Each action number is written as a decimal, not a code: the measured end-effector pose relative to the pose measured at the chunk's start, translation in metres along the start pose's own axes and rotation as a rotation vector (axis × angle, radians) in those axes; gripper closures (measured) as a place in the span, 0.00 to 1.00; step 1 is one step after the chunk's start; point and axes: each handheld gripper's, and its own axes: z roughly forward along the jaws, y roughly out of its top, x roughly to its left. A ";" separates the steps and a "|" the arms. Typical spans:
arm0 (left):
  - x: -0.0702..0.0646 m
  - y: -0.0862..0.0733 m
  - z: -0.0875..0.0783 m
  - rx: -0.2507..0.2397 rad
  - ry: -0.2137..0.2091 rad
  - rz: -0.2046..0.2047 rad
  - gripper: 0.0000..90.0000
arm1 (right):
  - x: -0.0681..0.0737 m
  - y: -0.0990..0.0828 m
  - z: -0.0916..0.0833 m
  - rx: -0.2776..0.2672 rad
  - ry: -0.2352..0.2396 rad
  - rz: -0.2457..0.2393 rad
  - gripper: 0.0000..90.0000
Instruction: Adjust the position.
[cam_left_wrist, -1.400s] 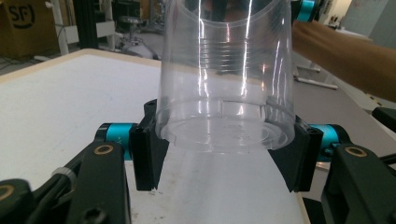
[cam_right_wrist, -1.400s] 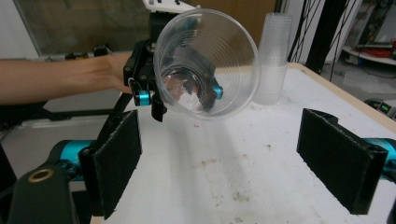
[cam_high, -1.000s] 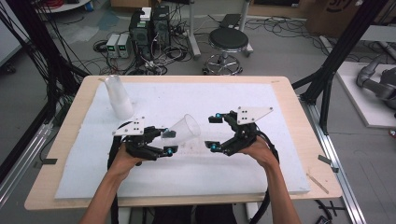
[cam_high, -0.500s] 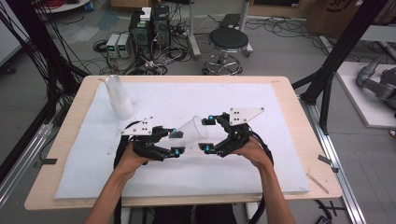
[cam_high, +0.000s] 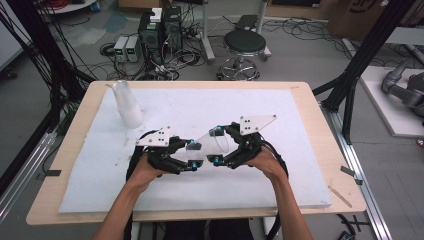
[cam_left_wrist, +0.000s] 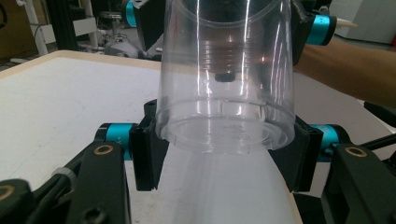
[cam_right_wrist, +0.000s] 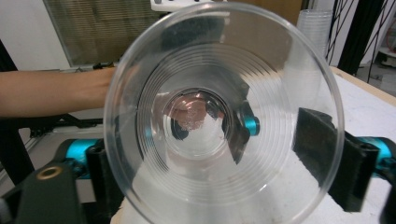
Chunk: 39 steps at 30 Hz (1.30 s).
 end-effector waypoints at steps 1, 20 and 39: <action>0.000 0.000 0.000 0.003 -0.002 0.003 0.46 | 0.000 0.000 0.000 -0.001 0.002 -0.001 0.23; 0.000 -0.001 0.001 0.007 -0.006 0.007 0.47 | -0.002 -0.001 -0.001 -0.015 0.043 0.020 0.38; 0.000 0.002 0.002 0.016 0.050 -0.056 0.04 | -0.003 0.000 0.000 -0.009 0.030 0.004 0.40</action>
